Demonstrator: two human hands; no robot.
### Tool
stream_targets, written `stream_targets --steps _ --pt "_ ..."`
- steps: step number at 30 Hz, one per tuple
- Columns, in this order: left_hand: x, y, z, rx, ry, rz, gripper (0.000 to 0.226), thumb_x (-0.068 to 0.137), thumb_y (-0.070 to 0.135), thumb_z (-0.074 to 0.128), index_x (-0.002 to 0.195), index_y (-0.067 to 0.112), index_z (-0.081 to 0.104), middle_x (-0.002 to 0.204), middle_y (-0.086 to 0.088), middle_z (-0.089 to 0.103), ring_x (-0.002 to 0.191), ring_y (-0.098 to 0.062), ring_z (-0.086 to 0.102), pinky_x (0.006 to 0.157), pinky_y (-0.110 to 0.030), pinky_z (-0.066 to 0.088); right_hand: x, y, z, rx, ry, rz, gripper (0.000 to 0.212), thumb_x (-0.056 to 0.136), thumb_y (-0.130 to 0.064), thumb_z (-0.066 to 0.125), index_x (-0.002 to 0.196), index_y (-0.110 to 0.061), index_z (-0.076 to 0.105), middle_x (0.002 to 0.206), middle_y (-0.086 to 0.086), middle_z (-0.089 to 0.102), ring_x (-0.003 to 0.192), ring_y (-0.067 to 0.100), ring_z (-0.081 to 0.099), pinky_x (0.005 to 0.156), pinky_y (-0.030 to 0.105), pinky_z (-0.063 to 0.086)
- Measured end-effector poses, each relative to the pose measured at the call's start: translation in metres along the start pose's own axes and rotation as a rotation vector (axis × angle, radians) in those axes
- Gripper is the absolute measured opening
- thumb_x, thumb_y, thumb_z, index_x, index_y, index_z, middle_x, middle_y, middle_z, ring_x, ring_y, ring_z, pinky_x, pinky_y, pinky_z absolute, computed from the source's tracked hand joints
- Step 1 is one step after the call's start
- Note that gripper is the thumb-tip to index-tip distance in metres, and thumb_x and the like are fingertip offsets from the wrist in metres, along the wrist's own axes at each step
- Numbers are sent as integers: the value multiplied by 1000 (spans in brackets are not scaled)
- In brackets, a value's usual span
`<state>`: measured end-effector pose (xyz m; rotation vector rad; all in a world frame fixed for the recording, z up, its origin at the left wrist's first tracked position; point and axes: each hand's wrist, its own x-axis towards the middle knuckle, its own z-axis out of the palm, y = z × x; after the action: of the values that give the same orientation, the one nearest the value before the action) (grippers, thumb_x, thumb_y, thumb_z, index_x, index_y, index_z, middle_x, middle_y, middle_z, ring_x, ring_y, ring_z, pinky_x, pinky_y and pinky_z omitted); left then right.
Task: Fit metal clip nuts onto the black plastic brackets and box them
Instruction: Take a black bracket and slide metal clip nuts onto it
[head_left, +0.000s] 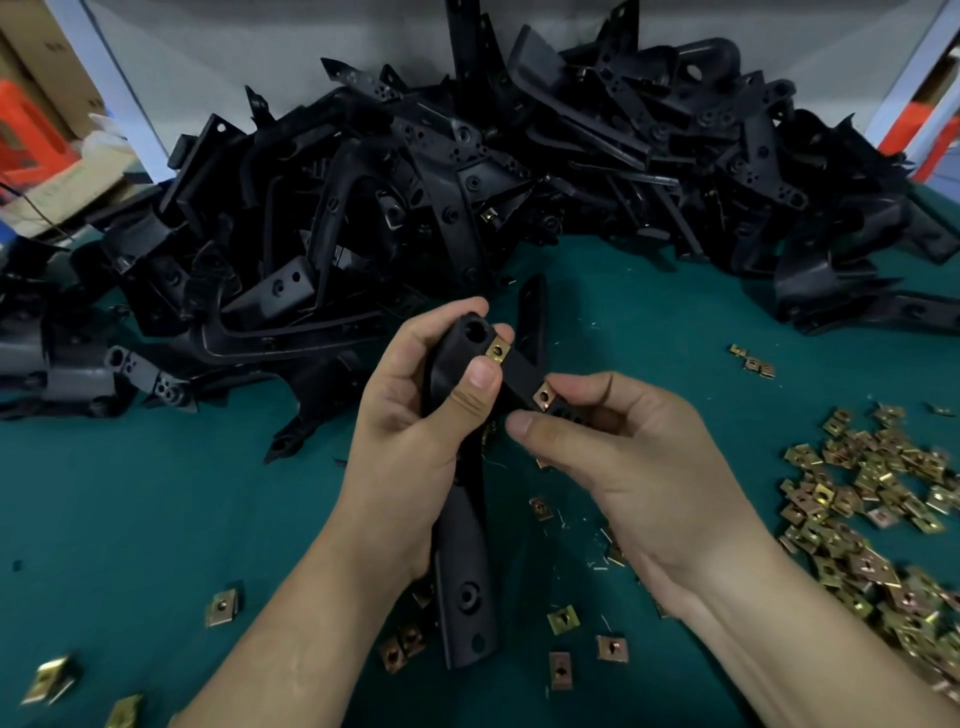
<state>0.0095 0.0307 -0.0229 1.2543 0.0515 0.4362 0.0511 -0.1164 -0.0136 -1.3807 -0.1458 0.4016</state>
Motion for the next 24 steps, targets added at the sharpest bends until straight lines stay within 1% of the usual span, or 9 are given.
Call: stream_targets --steps 2,5,8,11,13,16,18,21,24 --pt "0 0 0 2 2 -3 34 87 22 66 121 25 65 119 2 74 110 -10 69 88 -19 52 1 0 -1 -26 -4 -13 35 64 -14 88 96 -12 77 98 9 77 93 24 72 95 40 56" --pt "0 0 0 -2 7 -12 35 86 23 66 121 24 65 118 1 74 108 -10 70 87 -19 53 2 1 -3 -66 -29 -43 34 69 -13 86 101 -11 75 99 7 77 98 26 71 91 32 57" --pt "1 1 1 -46 7 -52 38 86 22 66 124 22 65 119 2 74 108 -10 70 86 -18 54 2 1 -3 -111 -22 -116 31 72 -14 86 100 -13 74 96 3 77 92 19 72 83 24 58" --pt "2 3 1 -154 -6 -131 41 87 21 65 127 17 64 122 2 73 111 -16 70 87 -23 56 2 -2 -2 -186 -26 -224 28 76 -15 85 101 -18 73 94 -1 77 87 10 72 76 22 56" --pt "1 5 3 -206 -21 -166 35 87 20 65 122 17 67 122 0 73 112 -18 70 87 -25 57 0 -6 -1 -254 -50 -312 32 79 -13 83 108 -21 71 98 -4 76 93 7 70 79 21 55" --pt "-2 9 6 -224 -41 -183 32 89 20 68 121 16 69 122 -6 72 114 -22 69 90 -27 56 -3 -18 2 -396 -71 -461 34 82 -14 82 114 -24 72 104 -12 74 103 6 68 86 16 51" --pt "-2 13 7 -188 -44 -153 32 90 21 70 121 14 68 120 -7 71 114 -22 68 91 -27 56 -6 -27 3 -520 -38 -523 34 81 -19 83 112 -29 74 102 -16 73 103 3 66 86 14 49" --pt "-1 20 9 -131 -40 -117 26 89 18 73 114 16 69 109 -5 70 104 -21 67 87 -26 55 -11 -40 3 -653 -4 -580 35 80 -19 83 110 -33 74 95 -19 71 98 -1 65 83 9 46" --pt "-4 24 22 -88 -37 -122 21 87 21 75 107 20 70 108 -6 70 105 -24 66 89 -30 55 -19 -52 -5 -729 24 -563 35 79 -20 84 108 -36 74 89 -22 70 95 -5 63 80 5 43"
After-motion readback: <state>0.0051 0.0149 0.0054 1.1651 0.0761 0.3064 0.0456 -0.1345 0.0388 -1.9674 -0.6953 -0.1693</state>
